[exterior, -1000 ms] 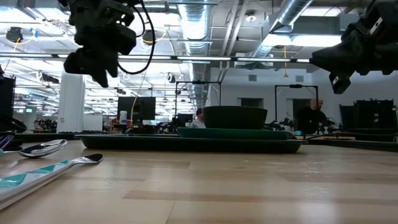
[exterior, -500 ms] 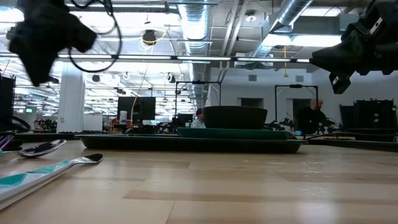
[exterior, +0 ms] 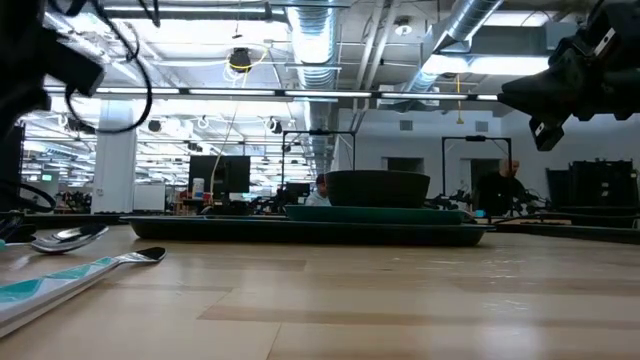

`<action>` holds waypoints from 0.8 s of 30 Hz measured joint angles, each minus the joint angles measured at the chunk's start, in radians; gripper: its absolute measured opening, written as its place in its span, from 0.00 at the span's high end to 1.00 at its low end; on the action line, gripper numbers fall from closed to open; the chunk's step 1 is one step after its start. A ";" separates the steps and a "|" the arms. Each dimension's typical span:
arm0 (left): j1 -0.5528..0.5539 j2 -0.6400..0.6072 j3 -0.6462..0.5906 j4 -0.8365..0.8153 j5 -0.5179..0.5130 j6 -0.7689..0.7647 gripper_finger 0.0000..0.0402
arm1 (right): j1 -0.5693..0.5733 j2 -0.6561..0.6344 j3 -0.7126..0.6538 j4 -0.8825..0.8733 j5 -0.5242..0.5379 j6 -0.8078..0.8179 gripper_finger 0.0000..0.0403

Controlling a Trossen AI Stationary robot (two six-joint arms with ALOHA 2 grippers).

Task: Set up tray
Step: Put the black towel beside the dark green plate on the black serving tray

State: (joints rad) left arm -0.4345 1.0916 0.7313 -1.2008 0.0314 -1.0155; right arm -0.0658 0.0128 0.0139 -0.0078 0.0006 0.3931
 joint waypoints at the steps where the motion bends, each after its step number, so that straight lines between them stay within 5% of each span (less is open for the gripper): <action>1: -0.005 0.000 -0.022 0.019 0.009 0.002 0.63 | 0.000 0.000 0.000 0.000 0.000 0.000 0.85; 11: -0.013 0.001 -0.188 0.248 0.023 0.087 0.63 | 0.000 0.000 0.000 0.000 0.000 0.000 0.85; 24: -0.013 0.008 -0.231 0.263 0.006 0.197 0.63 | 0.000 0.000 0.000 0.000 0.000 0.000 0.85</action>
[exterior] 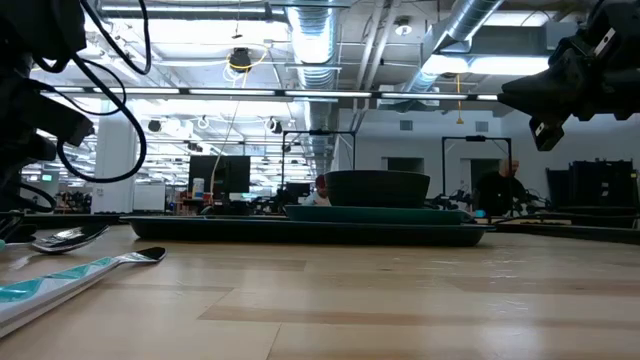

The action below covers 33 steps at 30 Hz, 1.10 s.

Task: Set up tray
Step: Put the black towel beside the dark green plate on the black serving tray

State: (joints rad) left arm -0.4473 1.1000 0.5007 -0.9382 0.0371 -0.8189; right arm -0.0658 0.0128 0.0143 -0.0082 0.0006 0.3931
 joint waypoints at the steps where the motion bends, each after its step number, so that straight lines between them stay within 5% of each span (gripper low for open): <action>1: 0.000 0.000 0.000 0.006 -0.001 0.009 0.63 | 0.000 0.000 0.000 0.000 0.000 0.000 0.85; 14: 0.000 0.220 0.013 0.058 -0.006 0.110 0.63 | 0.000 0.000 0.000 0.000 0.000 0.000 0.85; 22: 0.008 0.237 0.028 0.055 -0.020 0.162 0.65 | 0.000 0.000 0.000 0.000 0.000 0.000 0.85; 33: 0.013 0.236 0.028 0.077 0.010 0.165 0.98 | 0.000 0.000 0.000 0.000 0.000 0.000 0.85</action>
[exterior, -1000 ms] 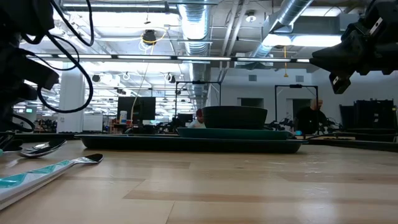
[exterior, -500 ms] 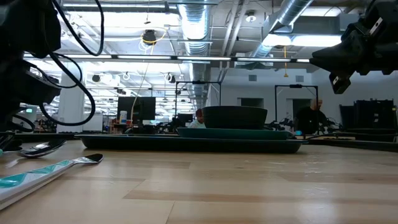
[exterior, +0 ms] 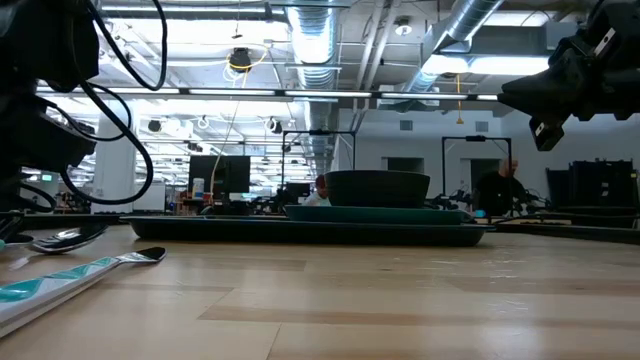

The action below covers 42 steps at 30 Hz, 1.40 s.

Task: Set up tray
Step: Put the black towel beside the dark green plate on the black serving tray

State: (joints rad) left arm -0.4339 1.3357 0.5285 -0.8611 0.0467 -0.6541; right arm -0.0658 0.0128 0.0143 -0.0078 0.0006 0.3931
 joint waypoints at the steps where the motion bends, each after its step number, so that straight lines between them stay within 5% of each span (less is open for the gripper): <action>1: 0.000 0.000 0.000 0.000 0.000 0.000 0.98 | 0.000 0.000 0.000 0.000 0.000 0.000 0.85; 7: 0.000 -0.013 -0.002 -0.004 -0.006 -0.037 0.99 | 0.000 0.000 0.000 0.000 0.000 0.000 0.85; 14: 0.001 -0.103 -0.008 -0.040 -0.145 -0.138 1.00 | 0.000 0.000 0.000 0.000 0.000 0.000 0.85; 27: 0.001 -0.172 0.004 -0.118 -0.186 -0.138 1.00 | 0.000 0.000 0.000 0.000 0.000 0.000 0.85; 42: 0.115 -0.172 0.169 -0.173 -0.374 0.107 1.00 | 0.000 0.000 0.000 0.000 0.000 0.000 0.85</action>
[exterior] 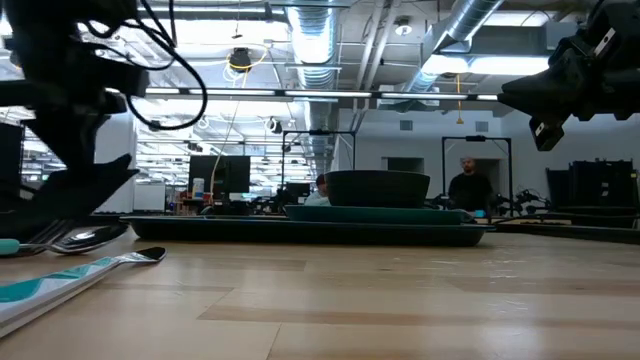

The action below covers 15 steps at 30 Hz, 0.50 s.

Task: Set up tray
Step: Put the black towel beside the dark green plate on the black serving tray

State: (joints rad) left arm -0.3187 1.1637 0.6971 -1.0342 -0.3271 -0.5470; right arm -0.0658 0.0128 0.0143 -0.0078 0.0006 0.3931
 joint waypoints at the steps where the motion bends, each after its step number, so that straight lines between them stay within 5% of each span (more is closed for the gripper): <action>1: 0.022 0.000 0.000 0.008 -0.001 0.028 1.00 | 0.000 0.000 0.000 0.000 0.000 0.000 0.85; 15: 0.285 0.000 0.000 0.206 0.005 0.242 1.00 | 0.000 0.000 0.000 0.000 0.000 0.000 0.85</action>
State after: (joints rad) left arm -0.0333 1.1637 0.6975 -0.8283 -0.3225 -0.3052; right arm -0.0658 0.0128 0.0143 -0.0078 0.0006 0.3931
